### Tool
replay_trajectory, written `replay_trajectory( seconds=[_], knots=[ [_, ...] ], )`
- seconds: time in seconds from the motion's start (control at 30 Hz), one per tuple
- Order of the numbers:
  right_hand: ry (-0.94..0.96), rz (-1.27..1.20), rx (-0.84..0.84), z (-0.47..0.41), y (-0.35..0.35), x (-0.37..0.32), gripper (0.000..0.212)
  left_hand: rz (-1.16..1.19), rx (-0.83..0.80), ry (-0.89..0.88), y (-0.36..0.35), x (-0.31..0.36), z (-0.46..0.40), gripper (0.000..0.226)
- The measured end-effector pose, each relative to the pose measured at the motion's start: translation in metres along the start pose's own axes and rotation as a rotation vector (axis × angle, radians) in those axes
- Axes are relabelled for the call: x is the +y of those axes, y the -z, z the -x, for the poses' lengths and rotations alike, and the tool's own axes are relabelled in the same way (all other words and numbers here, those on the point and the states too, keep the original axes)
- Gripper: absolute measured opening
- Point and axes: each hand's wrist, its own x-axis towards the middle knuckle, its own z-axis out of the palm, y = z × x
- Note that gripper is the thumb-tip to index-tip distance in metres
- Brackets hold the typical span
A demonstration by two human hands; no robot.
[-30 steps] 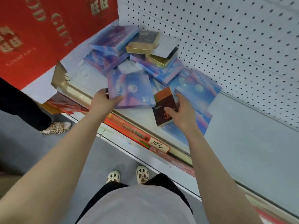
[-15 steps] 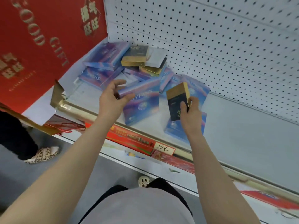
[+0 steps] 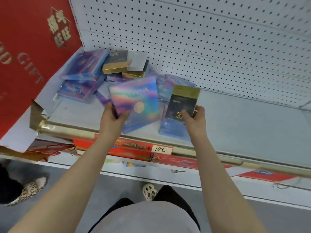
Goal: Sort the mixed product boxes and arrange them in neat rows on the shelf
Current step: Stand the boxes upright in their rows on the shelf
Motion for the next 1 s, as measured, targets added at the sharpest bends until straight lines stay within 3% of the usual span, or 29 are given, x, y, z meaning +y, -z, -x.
replay_trajectory(
  seconds=[0.13,0.37,0.57,0.77,1.0],
  knots=[
    [-0.089,-0.211,0.129,0.034,0.023,0.013,0.025,0.134,-0.047,-0.023,-0.012,0.004,0.01,0.03],
    [-0.193,-0.201,0.37,0.107,0.084,0.068,0.026,0.183,-0.221,0.068,-0.057,-0.004,0.051,0.014],
    [-0.264,-0.276,0.536,0.156,0.154,0.114,0.027,0.128,-0.423,0.039,-0.117,-0.001,0.101,0.012],
    [-0.295,-0.347,0.625,0.185,0.239,0.152,0.021,0.109,-0.548,0.065,-0.201,0.015,0.17,0.009],
    [-0.32,-0.328,0.733,0.219,0.398,0.208,0.014,0.148,-0.746,0.092,-0.338,0.034,0.288,0.011]
  ],
)
